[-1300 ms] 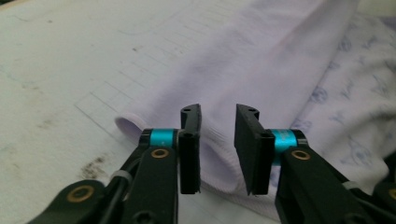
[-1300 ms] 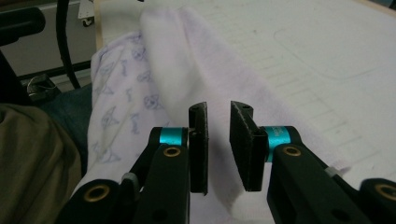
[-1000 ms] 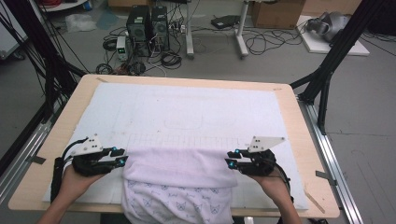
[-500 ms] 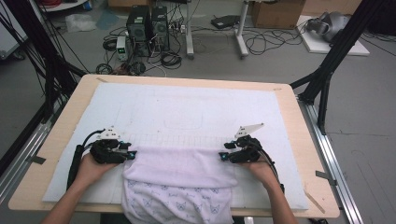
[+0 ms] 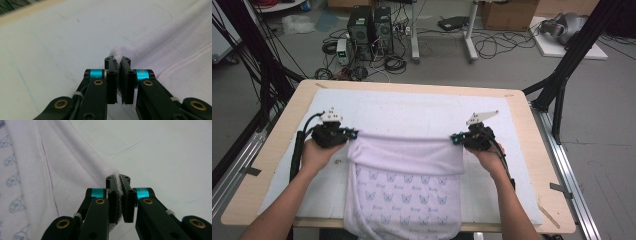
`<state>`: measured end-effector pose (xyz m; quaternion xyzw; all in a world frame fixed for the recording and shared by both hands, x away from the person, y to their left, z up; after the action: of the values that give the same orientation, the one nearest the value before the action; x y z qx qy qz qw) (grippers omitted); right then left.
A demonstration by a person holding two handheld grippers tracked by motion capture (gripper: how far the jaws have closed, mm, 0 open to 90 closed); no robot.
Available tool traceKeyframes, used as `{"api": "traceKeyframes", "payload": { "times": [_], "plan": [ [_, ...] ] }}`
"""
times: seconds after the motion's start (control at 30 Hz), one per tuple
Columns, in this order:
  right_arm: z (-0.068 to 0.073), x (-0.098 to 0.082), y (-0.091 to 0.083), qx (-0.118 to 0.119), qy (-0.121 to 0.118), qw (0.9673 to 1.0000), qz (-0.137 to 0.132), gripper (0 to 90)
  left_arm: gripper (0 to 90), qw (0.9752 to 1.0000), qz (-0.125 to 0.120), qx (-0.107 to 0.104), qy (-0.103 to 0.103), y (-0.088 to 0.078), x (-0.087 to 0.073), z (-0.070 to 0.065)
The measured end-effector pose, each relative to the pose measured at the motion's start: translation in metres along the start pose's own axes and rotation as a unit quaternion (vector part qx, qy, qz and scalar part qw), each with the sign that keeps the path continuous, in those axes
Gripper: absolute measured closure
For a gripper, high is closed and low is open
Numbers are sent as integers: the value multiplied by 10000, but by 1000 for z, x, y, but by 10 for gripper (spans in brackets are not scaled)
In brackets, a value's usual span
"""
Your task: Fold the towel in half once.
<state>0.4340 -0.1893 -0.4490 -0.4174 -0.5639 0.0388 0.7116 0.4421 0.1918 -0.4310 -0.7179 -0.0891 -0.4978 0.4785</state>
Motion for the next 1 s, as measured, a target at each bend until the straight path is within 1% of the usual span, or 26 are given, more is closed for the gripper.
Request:
{"api": "traceKeyframes", "payload": {
  "times": [0.03,0.1,0.23,0.27,0.3,0.33,0.37,0.4,0.43,0.47,0.5,0.57,0.6,0.63,0.67,0.7,0.73,0.77,0.8,0.83,0.87,0.93,0.97,1.0],
  "plan": [
    [-7,9,-3,-47,19,10000,-35,864,850,9999,-18,103,37,0,13,6],
    [-20,31,-9,-252,-107,9996,-109,864,849,9996,-89,249,72,-1,42,16],
    [-43,75,-27,-562,-243,9980,-166,864,849,9980,-299,519,204,-6,98,29],
    [-49,84,-31,-623,-268,9975,-218,864,849,9975,-386,556,217,-8,108,31],
    [-53,92,-36,-641,-231,9974,-248,863,848,9974,-422,546,215,-8,115,34],
    [-57,97,-38,-693,-241,9969,-291,861,842,9975,-398,548,212,-6,117,36],
    [-61,99,-38,-732,-238,9966,-302,837,812,9979,-296,560,151,-2,114,38],
    [-65,99,-35,-783,-199,9963,-291,733,733,9977,-113,655,106,3,107,41],
    [-69,95,-31,-828,-65,9962,-265,672,666,9977,-30,670,53,8,99,44],
    [-70,91,-27,-679,77,9974,-246,652,652,9982,-12,601,-22,10,91,45],
    [-69,85,-22,-595,129,9979,-225,638,641,9985,14,551,-66,12,82,46],
    [-64,72,-14,-624,45,9979,-156,602,619,9990,41,425,-158,14,65,46],
    [-61,65,-11,-568,94,9983,-126,596,611,9992,86,329,-204,15,57,45],
    [-57,58,-8,-473,126,9988,-82,568,597,9993,129,270,-219,14,49,44],
    [-53,51,-5,-336,220,9991,131,537,584,9995,107,197,-209,14,43,41],
    [-48,45,-3,-327,163,9993,127,544,580,9997,74,96,-222,13,37,38],
    [-43,41,-3,-387,70,9992,57,550,576,9998,40,-4,-216,11,32,34],
    [-37,36,-2,-365,100,9993,34,550,573,9997,31,-65,-220,10,26,29],
    [-30,31,-2,-215,171,9996,0,550,562,9997,-4,-128,-201,9,21,25],
    [-22,25,-2,-173,143,9997,-68,550,558,9997,-33,-193,-155,7,14,19],
    [-15,19,-2,-151,76,9999,-35,551,558,9997,-31,-217,-98,5,8,14],
    [0,6,-4,-64,27,10000,-55,554,555,9995,-38,-312,-15,1,-6,4],
    [7,0,-4,-18,-8,10000,2,554,556,9995,-9,-323,51,-1,-14,-1],
    [14,-6,-6,28,-7,10000,3,554,555,9992,-38,-379,75,-4,-20,-6]
  ]
}}
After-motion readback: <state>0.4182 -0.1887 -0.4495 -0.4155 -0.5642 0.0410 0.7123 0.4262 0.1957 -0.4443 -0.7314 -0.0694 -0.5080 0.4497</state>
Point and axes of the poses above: each handheld gripper's, and its own axes: y roughly forward along the jaws, x roughly out of its top, z roughly to its left, the point moved 8 cm from there along y, roughly forward along the jaws, and after that the axes turned 4 degrees about -y, right-handed, at the moved point
